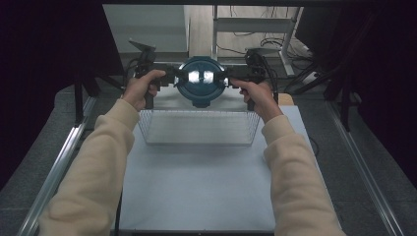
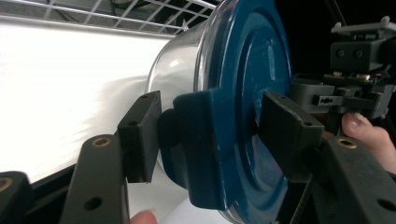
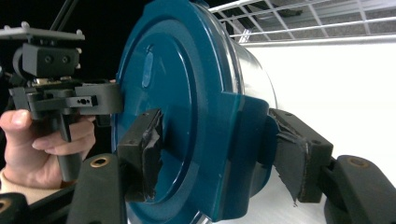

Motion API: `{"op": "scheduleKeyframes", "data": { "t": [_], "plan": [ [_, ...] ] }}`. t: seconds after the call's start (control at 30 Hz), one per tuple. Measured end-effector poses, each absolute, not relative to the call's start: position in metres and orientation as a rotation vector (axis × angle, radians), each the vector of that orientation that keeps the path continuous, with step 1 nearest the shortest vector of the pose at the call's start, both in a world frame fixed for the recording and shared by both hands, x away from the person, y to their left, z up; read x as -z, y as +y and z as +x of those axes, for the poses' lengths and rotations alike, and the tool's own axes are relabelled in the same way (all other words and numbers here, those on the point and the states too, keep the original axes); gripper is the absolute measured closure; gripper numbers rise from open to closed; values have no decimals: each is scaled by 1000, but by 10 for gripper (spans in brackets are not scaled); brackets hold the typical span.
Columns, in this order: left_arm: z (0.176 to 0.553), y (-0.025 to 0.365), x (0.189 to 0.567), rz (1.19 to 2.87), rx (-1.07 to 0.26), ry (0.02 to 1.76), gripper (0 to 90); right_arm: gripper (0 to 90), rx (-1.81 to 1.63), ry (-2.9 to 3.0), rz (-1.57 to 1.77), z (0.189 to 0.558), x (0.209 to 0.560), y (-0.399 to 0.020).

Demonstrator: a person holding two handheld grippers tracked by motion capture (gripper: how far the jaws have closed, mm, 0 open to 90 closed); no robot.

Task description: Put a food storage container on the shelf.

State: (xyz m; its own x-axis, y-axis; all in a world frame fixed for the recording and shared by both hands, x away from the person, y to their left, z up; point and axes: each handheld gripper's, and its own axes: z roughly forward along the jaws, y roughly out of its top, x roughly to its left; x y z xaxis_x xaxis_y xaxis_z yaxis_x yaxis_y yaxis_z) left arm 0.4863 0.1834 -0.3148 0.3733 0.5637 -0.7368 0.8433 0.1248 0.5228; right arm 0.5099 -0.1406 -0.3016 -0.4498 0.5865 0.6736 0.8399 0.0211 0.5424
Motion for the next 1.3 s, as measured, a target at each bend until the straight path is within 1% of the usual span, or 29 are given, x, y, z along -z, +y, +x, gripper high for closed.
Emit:
{"op": "scheduleKeyframes", "data": {
  "t": [0.2, 0.47, 0.63, 0.67, 0.7, 0.73, 0.77, 0.83, 0.93, 1.1, 1.13, 1.17, 1.2, 1.3],
  "plan": [
    [497, 183, 324, 1506, 352, 1340, 396, 354, 1375, -1962, -1526, 520, 310, -141],
    [502, 182, 332, 1471, 378, 1359, 383, 340, 1365, -1926, -1554, 524, 315, -142],
    [502, 182, 333, 1469, 367, 1346, 380, 328, 1368, -1939, -1547, 523, 315, -142],
    [502, 181, 333, 1470, 355, 1341, 375, 310, 1375, -1957, -1546, 522, 315, -141],
    [502, 181, 333, 1470, 355, 1341, 367, 310, 1375, -1957, -1546, 522, 315, -141],
    [501, 180, 333, 1480, 334, 1332, 367, 283, 1374, -1974, -1546, 521, 314, -139],
    [500, 178, 333, 1476, 308, 1317, 347, 231, 1385, -2017, -1539, 519, 313, -136],
    [496, 177, 331, 1457, 279, 1304, 266, 114, 1419, -2094, -1545, 513, 309, -131],
    [489, 176, 327, 1503, 182, 1286, 201, 51, 1481, -2139, -1567, 504, 299, -129],
    [467, 180, 314, 1568, 18, 1250, 181, 51, 1574, -2240, -1532, 483, 281, -134],
    [460, 181, 312, 1583, -17, 1238, 181, 57, 1587, -2258, -1517, 479, 278, -135],
    [446, 182, 308, 1612, -69, 1204, 181, 74, 1620, -2331, -1484, 467, 271, -138],
    [446, 182, 308, 1612, -69, 1204, 182, 74, 1620, -2331, -1484, 467, 271, -138],
    [418, 184, 307, 1599, -77, 1139, 183, 116, 1673, -2448, -1429, 444, 266, -145]
  ]
}}
